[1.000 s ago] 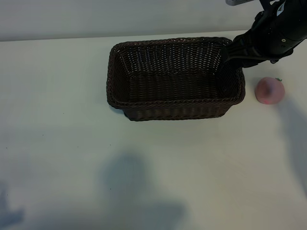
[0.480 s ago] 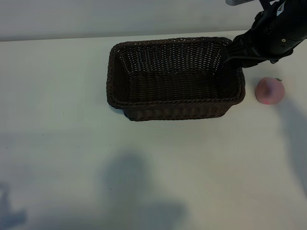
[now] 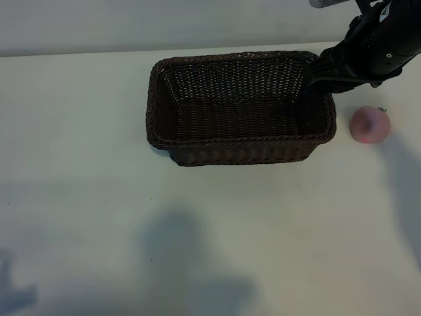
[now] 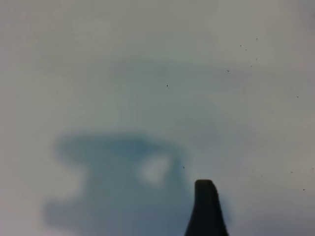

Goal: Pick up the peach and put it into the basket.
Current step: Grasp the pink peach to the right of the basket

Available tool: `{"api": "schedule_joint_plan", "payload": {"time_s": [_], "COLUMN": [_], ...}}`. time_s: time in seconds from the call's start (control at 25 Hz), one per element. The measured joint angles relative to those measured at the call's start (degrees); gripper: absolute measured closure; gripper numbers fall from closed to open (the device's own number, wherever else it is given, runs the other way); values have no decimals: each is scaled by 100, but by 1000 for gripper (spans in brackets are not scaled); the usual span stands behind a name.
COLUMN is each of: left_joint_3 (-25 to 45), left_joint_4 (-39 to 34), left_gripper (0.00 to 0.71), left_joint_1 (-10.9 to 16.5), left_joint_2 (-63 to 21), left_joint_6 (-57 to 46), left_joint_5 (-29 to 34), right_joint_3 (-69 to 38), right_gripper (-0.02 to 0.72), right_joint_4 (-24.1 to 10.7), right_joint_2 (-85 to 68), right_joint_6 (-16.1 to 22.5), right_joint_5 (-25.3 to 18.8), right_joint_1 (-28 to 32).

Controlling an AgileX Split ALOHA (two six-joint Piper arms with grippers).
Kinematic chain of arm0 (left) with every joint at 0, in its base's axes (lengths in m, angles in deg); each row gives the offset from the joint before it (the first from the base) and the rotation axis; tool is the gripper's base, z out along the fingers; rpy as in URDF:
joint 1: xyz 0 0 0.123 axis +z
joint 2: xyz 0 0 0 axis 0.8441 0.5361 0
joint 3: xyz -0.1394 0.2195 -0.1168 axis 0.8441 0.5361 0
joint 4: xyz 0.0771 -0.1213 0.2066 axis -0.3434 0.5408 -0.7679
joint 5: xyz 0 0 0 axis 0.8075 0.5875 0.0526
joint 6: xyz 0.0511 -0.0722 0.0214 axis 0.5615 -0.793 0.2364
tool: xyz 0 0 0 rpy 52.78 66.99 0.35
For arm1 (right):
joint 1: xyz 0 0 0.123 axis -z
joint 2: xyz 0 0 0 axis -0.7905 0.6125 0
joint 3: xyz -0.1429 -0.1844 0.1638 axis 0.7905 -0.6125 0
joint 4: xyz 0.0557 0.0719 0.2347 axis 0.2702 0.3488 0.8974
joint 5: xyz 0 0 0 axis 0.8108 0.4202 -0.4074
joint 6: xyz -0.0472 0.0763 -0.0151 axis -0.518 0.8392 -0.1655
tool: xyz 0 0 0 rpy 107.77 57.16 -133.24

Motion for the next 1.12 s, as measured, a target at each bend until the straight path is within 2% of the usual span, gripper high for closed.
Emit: {"api": "schedule_joint_plan", "payload": {"time_s": [0.12,0.2,0.32,0.44,0.52,0.68,0.92,1.12], "left_joint_3": [0,0,0,0,0,0,0,0], "left_joint_4": [0,0,0,-4,-4,-6,-17,-22], "left_gripper": [201,209,218,223,224,224,224,224], "left_joint_1": [0,-23,-97,-207,-315,-574,-1030,-1172], "left_joint_2": [-16,-94,-311,-357,-359,-369,-369,-369], "left_joint_6": [-5,-5,-5,2,7,7,7,7], "left_joint_5": [0,0,1,1,-4,-4,-4,-4], "right_joint_3": [0,0,0,0,0,0,0,0], "right_gripper": [209,209,209,206,197,173,167,166], "right_joint_4": [-18,-149,-651,-1265,-1437,-1463,-1052,-1034], "right_joint_2": [5,11,111,204,254,504,1082,1531], "right_joint_6": [0,47,357,881,1053,1079,657,593], "right_joint_5": [38,27,-5,-15,25,168,395,531], "right_joint_1": [0,0,0,32,151,552,977,988]}}
